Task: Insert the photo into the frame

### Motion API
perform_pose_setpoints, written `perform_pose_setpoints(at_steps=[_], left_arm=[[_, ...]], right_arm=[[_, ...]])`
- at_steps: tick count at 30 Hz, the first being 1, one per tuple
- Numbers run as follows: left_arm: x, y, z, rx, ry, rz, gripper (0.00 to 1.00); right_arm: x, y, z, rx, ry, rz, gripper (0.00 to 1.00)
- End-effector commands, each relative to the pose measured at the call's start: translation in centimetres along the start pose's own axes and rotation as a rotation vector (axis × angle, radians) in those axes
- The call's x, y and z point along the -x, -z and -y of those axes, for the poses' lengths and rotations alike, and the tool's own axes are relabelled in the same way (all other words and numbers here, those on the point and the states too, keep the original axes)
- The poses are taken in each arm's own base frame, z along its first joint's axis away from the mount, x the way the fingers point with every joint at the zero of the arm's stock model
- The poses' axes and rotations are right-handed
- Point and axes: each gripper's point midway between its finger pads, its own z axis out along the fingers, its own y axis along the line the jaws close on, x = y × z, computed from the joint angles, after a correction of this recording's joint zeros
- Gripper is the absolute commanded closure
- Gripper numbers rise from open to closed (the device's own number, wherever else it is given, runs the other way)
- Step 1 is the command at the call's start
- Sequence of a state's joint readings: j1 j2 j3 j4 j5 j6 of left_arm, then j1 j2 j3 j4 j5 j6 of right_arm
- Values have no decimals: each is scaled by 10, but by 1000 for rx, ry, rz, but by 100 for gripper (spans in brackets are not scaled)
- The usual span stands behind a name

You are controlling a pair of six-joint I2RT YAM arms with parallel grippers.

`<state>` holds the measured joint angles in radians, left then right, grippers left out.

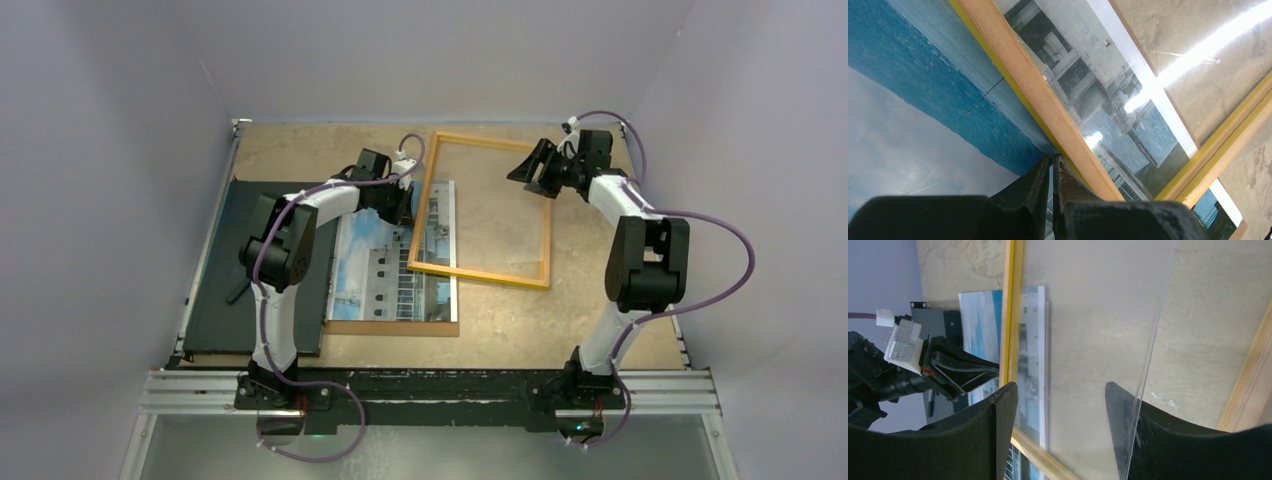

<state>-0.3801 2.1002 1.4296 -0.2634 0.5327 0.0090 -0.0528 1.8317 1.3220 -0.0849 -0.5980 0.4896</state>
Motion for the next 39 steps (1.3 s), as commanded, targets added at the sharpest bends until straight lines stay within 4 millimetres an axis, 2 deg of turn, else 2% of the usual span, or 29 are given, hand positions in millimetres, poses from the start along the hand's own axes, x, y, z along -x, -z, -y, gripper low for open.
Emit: perform_pose_setpoints(at_steps=[1,7,11,14,19,21,30,36,39], left_arm=[[6,7,8,-17,-37,17,95],[5,7,8,-17,-37,16,96],[5,6,8,-17,-36,15,97],[4,6,8,-17,-36,13,97],[4,6,8,-18,-36,12,98],[3,6,8,-17,-35,10,98],[3,4,8,-25,-33,12,99],[2,2,9,-33,-27,7,100],[2,1,9,-35,-27,6,100]], right_arm=[[-5,16,-2,14,-9,-2,32],[1,27,-1,13,-8,16,32],[-1,30,-1,21,-11,14,38],[-3,29,0,26,-15,11,47],[-6,26,2,33,-20,10,67],[-6,26,3,34,-26,14,70],[-5,25,8,7,-40,45,75],[-10,24,15,-10,-44,53,64],[-11,23,22,-37,-49,71,63]])
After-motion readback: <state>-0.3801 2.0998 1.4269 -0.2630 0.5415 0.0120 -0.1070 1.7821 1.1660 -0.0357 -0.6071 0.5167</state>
